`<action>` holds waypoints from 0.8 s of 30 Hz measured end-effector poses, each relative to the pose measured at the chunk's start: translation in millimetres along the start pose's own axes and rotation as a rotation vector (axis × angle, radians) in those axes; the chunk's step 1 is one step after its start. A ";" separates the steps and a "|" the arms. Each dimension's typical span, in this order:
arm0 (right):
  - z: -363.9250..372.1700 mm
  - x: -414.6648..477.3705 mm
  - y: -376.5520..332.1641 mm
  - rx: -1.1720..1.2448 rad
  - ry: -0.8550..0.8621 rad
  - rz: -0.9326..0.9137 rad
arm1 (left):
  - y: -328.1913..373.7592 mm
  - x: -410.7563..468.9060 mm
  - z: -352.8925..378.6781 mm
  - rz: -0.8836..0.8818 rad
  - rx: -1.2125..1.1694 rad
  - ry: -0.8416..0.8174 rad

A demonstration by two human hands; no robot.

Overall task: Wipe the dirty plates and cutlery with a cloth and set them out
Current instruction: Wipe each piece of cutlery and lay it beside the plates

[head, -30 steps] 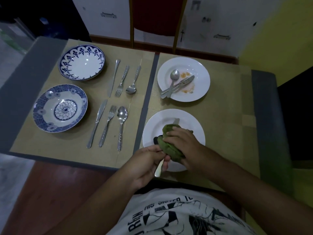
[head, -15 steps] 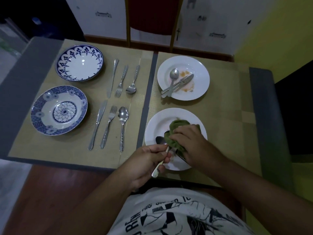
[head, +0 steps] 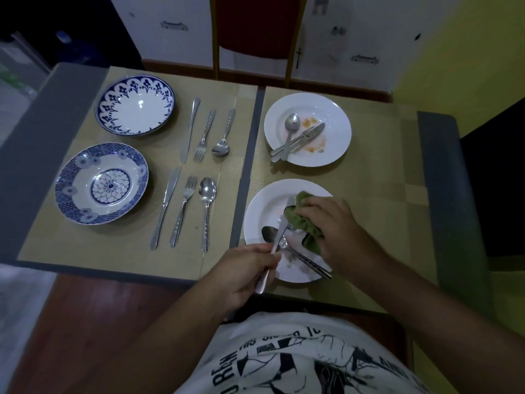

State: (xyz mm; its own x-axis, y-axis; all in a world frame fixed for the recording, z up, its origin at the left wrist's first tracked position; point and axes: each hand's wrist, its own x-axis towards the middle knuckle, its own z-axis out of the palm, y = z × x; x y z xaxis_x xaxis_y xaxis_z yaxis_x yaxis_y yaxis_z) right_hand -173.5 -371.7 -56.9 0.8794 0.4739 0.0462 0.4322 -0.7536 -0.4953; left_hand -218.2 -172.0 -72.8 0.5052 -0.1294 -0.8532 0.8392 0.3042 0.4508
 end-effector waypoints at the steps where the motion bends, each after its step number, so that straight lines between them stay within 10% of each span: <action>1: 3.1 -2.2 -3.8 -0.016 -0.021 -0.034 | 0.8 0.6 2.8 0.000 -0.019 -0.009; 17: 19.0 -13.0 1.3 -0.113 -0.071 -0.147 | -6.5 -9.1 3.4 0.005 -0.102 -0.130; 24: 6.1 17.8 30.6 -0.167 -0.014 0.081 | -5.7 -7.1 -0.5 -0.041 -0.119 -0.159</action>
State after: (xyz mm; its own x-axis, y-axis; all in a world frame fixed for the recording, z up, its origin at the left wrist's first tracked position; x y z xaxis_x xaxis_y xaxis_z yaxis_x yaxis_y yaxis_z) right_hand -145.9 -383.6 -76.6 0.9104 0.4136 -0.0005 0.3880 -0.8543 -0.3459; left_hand -226.7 -172.4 -69.4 0.5047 -0.2889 -0.8136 0.8346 0.4041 0.3742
